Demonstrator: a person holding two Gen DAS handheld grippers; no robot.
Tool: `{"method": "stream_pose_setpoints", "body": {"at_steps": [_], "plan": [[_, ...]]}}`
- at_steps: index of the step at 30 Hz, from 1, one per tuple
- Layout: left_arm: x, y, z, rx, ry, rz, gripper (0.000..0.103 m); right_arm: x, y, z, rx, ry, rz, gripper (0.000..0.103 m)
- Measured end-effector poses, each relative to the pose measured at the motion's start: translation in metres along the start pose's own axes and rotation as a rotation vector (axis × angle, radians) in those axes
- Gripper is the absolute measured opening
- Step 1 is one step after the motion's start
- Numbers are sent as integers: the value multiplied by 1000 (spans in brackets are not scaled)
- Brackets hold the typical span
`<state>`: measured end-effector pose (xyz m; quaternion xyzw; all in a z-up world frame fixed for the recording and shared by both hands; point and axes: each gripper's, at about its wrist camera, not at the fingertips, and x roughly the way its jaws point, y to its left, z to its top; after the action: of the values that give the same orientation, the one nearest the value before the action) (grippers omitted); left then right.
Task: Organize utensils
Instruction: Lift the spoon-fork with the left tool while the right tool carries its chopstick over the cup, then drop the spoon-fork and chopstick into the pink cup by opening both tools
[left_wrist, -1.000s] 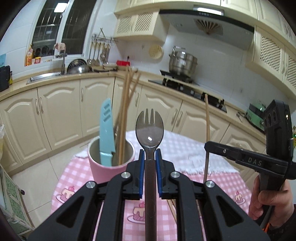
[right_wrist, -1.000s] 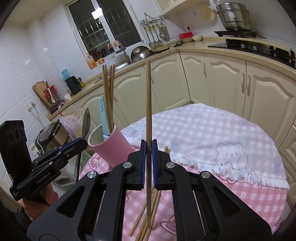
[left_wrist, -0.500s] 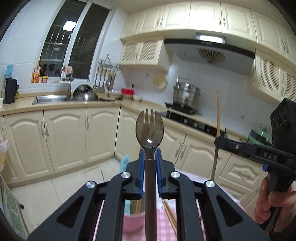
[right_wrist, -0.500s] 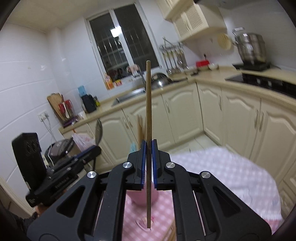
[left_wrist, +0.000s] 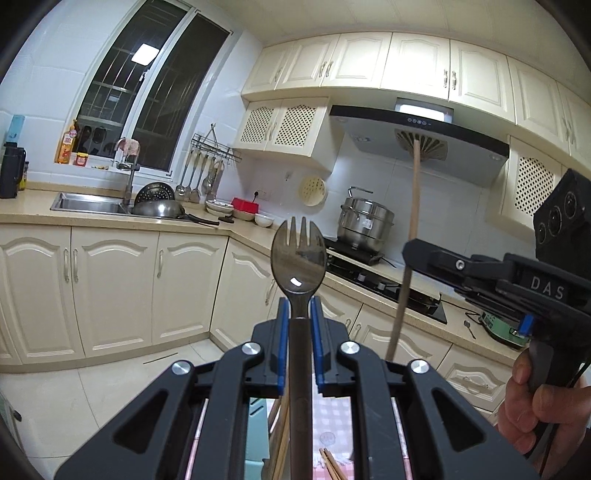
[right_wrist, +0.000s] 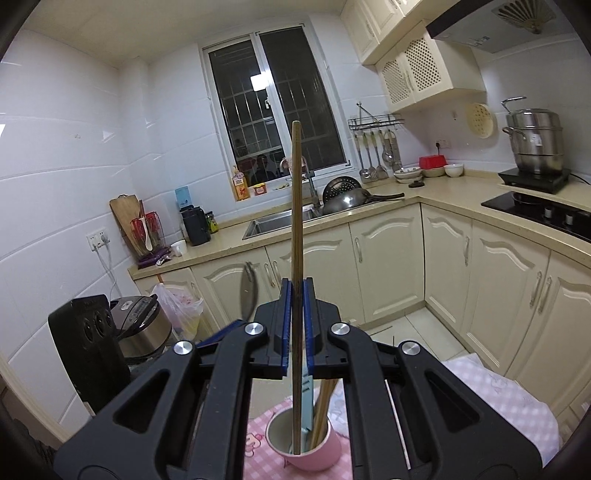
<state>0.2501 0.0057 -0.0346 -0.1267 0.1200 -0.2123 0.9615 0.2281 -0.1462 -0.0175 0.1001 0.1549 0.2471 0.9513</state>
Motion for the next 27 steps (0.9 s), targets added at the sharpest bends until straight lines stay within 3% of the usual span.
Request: {"method": "stream_pose_setpoints", "body": {"at_steps": [15, 23, 24, 26, 27], "plan": [[25, 19, -30, -48, 14, -16, 11, 48, -4, -24, 21, 59, 4, 7], [38, 20, -48, -14, 46, 9, 12, 59, -10, -40, 35, 102, -6, 7], [41, 22, -52, -11, 64, 12, 13, 61, -13, -43, 45, 117, -5, 8], [42, 25, -58, -7, 95, 19, 28, 61, -17, -47, 66, 138, -4, 9], [41, 27, -58, -9, 96, 24, 41, 60, -19, -49, 76, 143, -9, 15]]}}
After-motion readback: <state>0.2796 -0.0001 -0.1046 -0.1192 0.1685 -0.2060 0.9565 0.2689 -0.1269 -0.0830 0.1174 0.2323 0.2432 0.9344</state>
